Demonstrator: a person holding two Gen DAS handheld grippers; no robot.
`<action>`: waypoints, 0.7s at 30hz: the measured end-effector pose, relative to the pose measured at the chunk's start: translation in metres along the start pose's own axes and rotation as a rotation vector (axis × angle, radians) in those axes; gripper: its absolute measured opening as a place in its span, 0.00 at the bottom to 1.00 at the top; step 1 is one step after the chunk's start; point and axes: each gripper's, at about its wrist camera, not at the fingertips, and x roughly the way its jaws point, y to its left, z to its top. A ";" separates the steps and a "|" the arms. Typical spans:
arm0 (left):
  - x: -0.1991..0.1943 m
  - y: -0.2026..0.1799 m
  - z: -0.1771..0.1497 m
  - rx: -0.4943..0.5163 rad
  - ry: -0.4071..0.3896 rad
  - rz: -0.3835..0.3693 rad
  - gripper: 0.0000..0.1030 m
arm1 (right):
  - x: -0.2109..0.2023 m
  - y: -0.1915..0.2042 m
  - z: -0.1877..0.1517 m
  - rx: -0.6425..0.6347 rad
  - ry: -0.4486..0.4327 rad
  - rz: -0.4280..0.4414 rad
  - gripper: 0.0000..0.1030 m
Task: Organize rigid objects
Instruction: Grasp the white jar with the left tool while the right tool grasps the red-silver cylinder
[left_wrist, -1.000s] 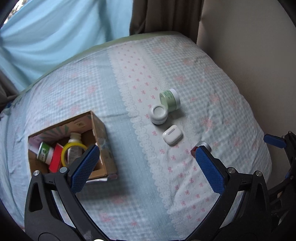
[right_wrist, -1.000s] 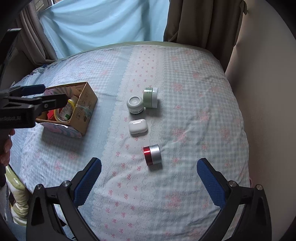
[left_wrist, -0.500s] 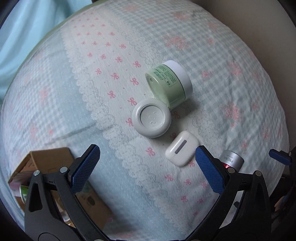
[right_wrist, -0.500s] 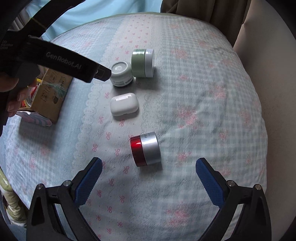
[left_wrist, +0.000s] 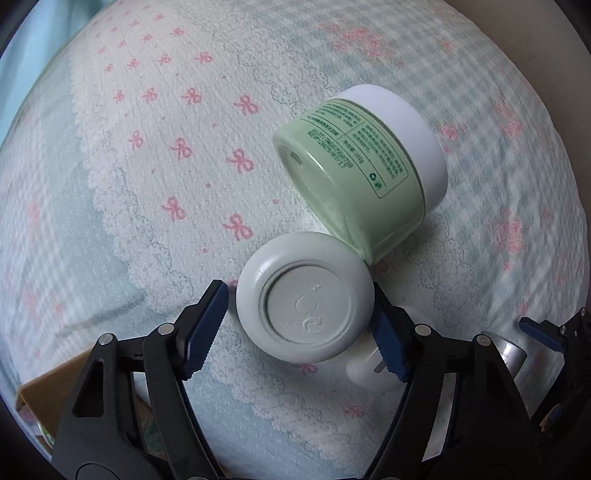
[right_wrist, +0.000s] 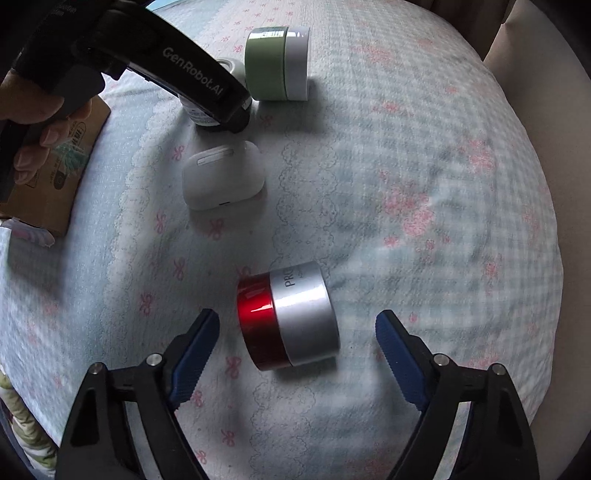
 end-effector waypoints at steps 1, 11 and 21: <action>0.000 0.001 -0.001 0.000 -0.005 -0.004 0.70 | 0.003 0.002 0.001 -0.006 0.005 -0.002 0.71; 0.001 0.005 0.014 -0.047 -0.010 -0.024 0.52 | 0.018 0.020 0.005 -0.021 0.028 0.002 0.42; -0.015 0.004 -0.007 -0.067 -0.043 -0.021 0.52 | 0.009 0.001 0.019 0.011 0.023 0.036 0.38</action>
